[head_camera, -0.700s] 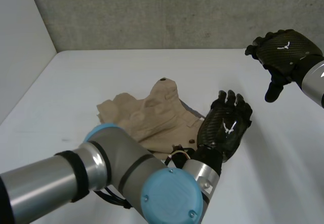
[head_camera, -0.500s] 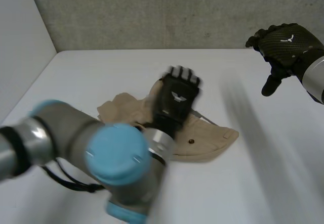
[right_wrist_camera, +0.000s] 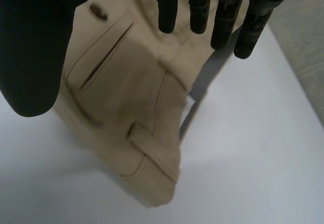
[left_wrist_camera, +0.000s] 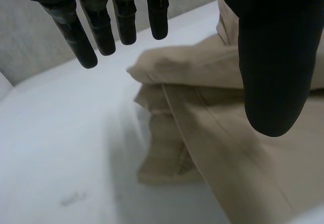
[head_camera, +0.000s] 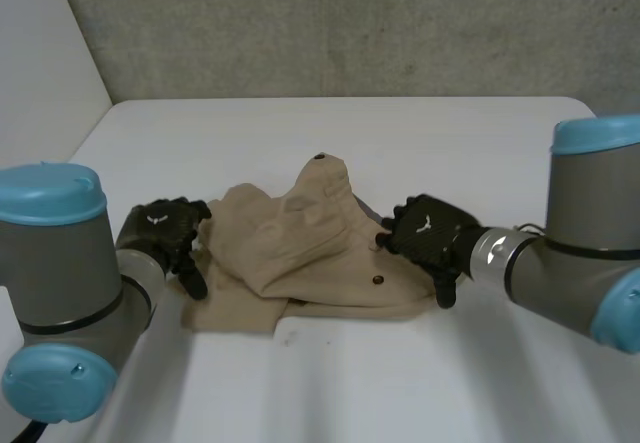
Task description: Fold the shorts.
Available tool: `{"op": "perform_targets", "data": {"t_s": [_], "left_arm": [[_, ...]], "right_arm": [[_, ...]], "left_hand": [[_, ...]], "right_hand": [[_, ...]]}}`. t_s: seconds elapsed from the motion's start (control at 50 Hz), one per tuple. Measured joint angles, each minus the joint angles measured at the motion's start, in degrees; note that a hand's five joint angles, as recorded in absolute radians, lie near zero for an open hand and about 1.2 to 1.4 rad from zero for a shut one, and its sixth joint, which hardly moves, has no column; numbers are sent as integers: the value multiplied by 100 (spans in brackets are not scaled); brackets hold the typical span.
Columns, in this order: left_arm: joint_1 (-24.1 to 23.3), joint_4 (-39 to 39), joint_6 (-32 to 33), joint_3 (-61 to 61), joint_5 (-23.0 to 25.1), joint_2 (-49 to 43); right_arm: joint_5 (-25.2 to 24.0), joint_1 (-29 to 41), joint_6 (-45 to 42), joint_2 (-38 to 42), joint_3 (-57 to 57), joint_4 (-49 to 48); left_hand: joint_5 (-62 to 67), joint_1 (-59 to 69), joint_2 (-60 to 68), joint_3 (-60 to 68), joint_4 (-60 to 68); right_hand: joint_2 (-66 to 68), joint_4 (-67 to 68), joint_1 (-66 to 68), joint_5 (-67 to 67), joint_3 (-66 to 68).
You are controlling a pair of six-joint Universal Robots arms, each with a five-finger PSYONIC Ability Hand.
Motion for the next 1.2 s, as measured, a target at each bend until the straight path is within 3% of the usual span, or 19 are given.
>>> {"op": "perform_targets", "data": {"t_s": [0.08,0.14,0.22,0.24,0.4,0.52,0.62,0.64,0.66,0.68,0.72,0.84,0.94,1.08,1.2], "left_arm": [[-26,48,-170,6,24,-156],[-56,246,-213,44,57,-330],[-93,615,-200,121,82,-504],[-103,714,-193,143,90,-541],[-241,1304,-138,406,295,-912],[-341,1368,-128,544,392,-1108],[-405,1347,-125,550,398,-1122],[-412,1341,-124,547,397,-1116],[-417,1338,-124,543,395,-1110],[-422,1333,-122,540,393,-1099],[-425,1332,-122,540,393,-1091],[-423,1333,-122,526,402,-1084],[-454,1335,-63,485,419,-1073],[-545,1343,351,422,433,-1068],[-541,1383,675,361,435,-1071]], "right_arm": [[157,48,-136,308,-68,-99],[360,72,-137,540,-113,-306],[508,85,-88,603,-121,-647],[529,88,-75,584,-113,-730],[635,94,173,59,171,-968],[637,79,74,-577,822,-268],[627,49,-528,-833,1182,643],[613,44,-746,-887,1214,881],[597,41,-900,-930,1209,1036],[588,37,-887,-1000,1120,1001],[578,33,-606,-1086,967,747],[553,32,1049,-1173,363,-281],[636,82,1906,-746,-245,-592],[885,387,2252,228,-1213,-528],[951,629,2340,967,-1856,-509]], "left_hand": [[73,67,69,68,74],[73,67,82,72,93],[256,280,252,251,257],[354,395,363,354,352],[652,638,647,645,651],[652,638,647,645,651],[652,638,647,645,651],[652,638,647,645,651],[652,638,647,645,651],[664,650,662,663,663],[916,952,949,959,913],[3027,3220,3101,3066,3074],[3379,3457,3448,3440,3445],[4552,4562,4600,4586,4605],[4864,4733,5106,5086,5108]], "right_hand": [[498,453,353,389,522],[1659,1646,1453,1477,1720],[5106,4997,3891,4723,5079],[5318,5263,4092,4962,5306],[5358,5420,4231,5115,5413],[5358,5420,4230,5148,5481],[4297,4374,3882,4357,4438],[3654,3759,3257,3773,3813],[1632,1710,1528,1715,1765],[633,525,566,499,588],[32,-20,141,2,9],[-109,-68,-60,-45,-136],[-109,-68,-60,-45,-136],[-109,-69,-60,-46,-136],[-92,-49,-34,-19,-15]]}}
